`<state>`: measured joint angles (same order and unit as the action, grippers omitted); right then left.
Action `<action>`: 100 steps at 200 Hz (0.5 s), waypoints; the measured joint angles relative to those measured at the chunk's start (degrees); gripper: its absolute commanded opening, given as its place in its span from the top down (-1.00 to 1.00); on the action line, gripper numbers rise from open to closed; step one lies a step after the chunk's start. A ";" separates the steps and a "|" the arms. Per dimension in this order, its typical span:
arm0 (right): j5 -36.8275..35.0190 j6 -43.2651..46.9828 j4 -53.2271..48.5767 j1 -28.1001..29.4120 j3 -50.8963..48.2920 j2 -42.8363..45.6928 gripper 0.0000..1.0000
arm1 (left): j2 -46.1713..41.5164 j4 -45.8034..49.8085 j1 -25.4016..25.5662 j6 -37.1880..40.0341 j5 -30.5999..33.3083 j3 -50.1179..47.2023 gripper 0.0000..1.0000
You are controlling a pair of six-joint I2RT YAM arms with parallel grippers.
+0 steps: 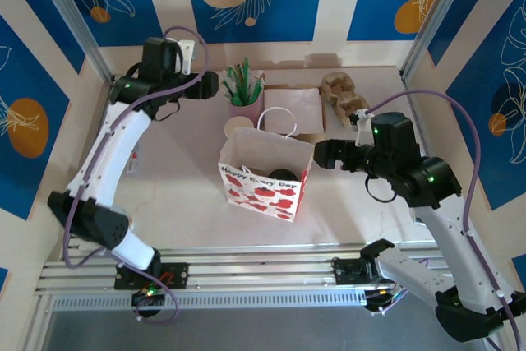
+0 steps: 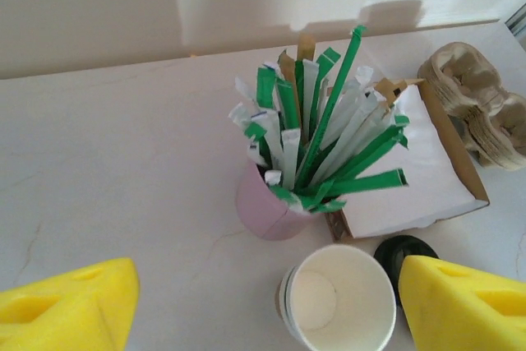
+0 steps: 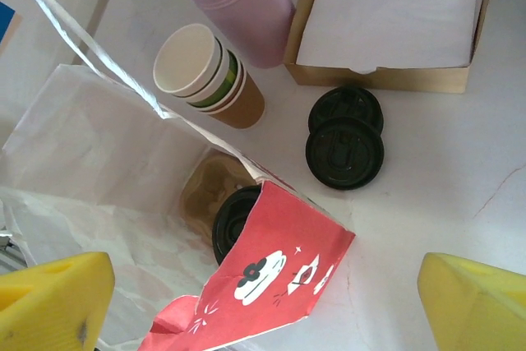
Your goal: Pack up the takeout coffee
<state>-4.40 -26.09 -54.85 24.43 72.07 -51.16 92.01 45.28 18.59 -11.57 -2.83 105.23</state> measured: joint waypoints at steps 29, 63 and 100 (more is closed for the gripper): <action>1.36 -0.02 0.44 -0.31 -1.84 0.39 -0.88 | 9.18 0.96 0.00 -1.66 -4.15 11.85 -0.67; 2.36 0.07 0.33 -0.35 -2.73 1.11 -0.87 | 19.21 1.25 0.07 -3.50 -9.44 25.94 -0.63; 2.58 0.68 0.11 -0.35 -2.75 3.63 -0.87 | 29.20 2.19 1.31 -3.67 -11.74 36.22 -0.58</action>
<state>-1.83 -25.41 -54.74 24.08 69.32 -47.53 121.21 47.46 19.90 -15.25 -14.57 141.45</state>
